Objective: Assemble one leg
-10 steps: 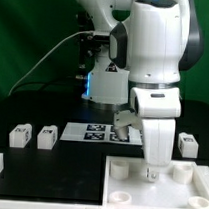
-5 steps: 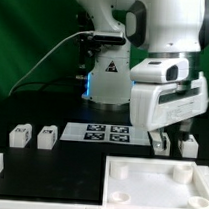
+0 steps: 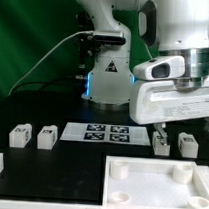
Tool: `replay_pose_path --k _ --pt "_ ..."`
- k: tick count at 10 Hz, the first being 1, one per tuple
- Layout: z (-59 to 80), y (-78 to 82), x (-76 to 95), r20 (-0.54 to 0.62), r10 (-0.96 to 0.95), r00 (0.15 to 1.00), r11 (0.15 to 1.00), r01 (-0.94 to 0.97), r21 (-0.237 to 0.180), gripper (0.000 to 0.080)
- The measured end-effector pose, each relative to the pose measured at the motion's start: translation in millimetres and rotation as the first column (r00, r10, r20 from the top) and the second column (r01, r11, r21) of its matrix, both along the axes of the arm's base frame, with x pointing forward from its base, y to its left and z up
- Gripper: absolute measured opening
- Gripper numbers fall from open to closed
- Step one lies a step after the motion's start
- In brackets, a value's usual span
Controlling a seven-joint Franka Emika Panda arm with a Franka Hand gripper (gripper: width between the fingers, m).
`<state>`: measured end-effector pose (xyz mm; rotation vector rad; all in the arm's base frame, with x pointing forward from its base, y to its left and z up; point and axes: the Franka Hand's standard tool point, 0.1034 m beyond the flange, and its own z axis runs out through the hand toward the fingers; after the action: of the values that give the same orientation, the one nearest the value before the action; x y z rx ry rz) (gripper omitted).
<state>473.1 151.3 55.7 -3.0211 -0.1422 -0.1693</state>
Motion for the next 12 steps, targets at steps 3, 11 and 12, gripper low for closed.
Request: replay_pose_path --k 3,11,12 --pt "-4.8 22.7 -18.4 -0.09 0.044 0.995 0.999 -0.046 -0.016 0.0649" --pt "-15.6 31.0 -56.4 -0.774 -0.017 0.633 0.986 -0.118 -0.119 0.0649" --pt "-19.0 30.5 -57.0 -0.796 -0.016 0.605 0.985 -0.126 -0.115 0.0649"
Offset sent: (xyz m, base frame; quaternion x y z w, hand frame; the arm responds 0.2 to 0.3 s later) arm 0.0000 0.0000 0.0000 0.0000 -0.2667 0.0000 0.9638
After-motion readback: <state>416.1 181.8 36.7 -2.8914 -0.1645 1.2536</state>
